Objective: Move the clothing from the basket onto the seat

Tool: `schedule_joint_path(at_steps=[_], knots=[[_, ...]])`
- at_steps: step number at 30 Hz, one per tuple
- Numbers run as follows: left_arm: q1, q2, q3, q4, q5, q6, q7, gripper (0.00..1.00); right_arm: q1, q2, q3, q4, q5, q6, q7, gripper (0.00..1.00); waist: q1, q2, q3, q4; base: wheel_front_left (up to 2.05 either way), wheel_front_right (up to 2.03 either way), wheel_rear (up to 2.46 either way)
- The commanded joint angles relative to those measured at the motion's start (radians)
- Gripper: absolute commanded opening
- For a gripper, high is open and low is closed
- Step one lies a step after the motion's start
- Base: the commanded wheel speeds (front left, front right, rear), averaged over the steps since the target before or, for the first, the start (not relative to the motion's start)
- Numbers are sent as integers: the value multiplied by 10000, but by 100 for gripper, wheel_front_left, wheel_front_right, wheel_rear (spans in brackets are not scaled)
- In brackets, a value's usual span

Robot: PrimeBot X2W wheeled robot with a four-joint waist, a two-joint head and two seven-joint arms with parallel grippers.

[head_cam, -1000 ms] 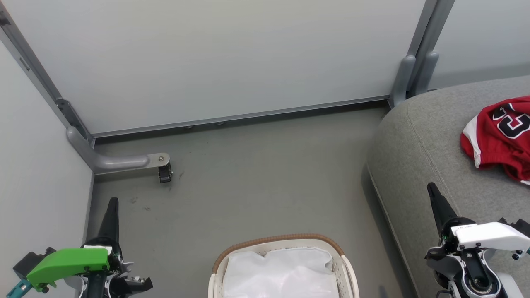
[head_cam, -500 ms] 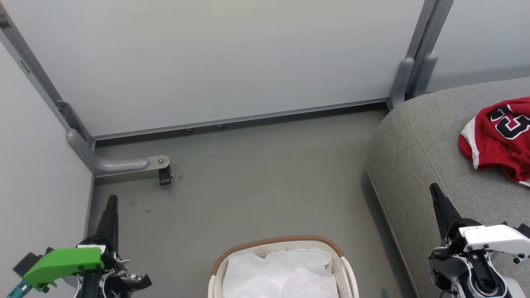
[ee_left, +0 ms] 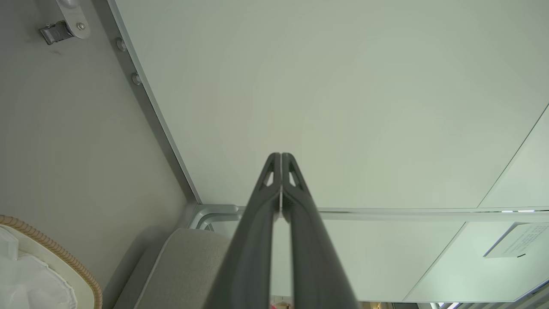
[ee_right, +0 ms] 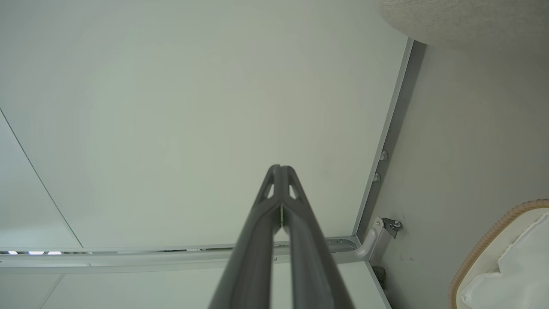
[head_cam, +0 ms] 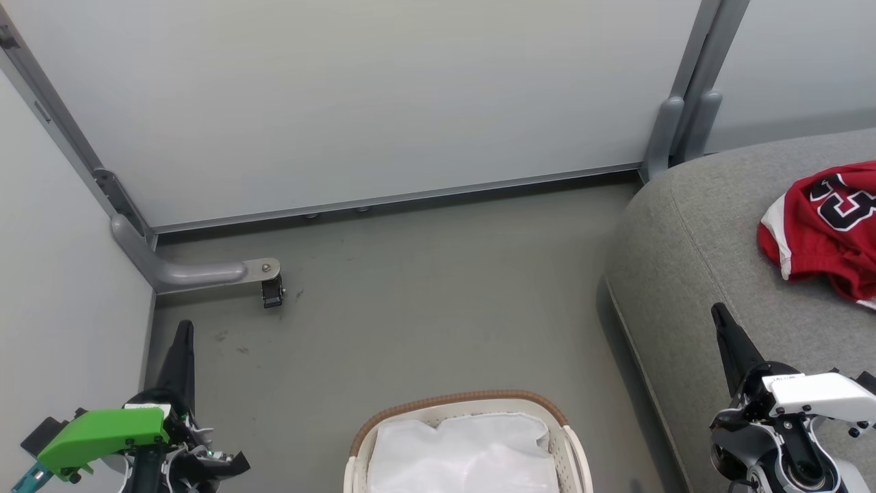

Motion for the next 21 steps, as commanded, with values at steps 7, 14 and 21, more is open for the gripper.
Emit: schedule_joint_path(at_steps=[7, 14, 21], knots=[[-148, 33, 57, -9, -10, -35, 66, 0, 115, -55, -18, -38, 30, 0, 16, 0, 0, 0, 0, 0, 0, 0, 0], [-148, 26, 66, -8, 1, -35, 54, 0, 115, -55, -17, -38, 31, 0, 15, 0, 0, 0, 0, 0, 0, 0, 0], [-146, 19, 73, -4, 13, -35, 64, 0, 115, -55, -17, -36, 31, 0, 15, 0, 0, 0, 0, 0, 0, 0, 0]])
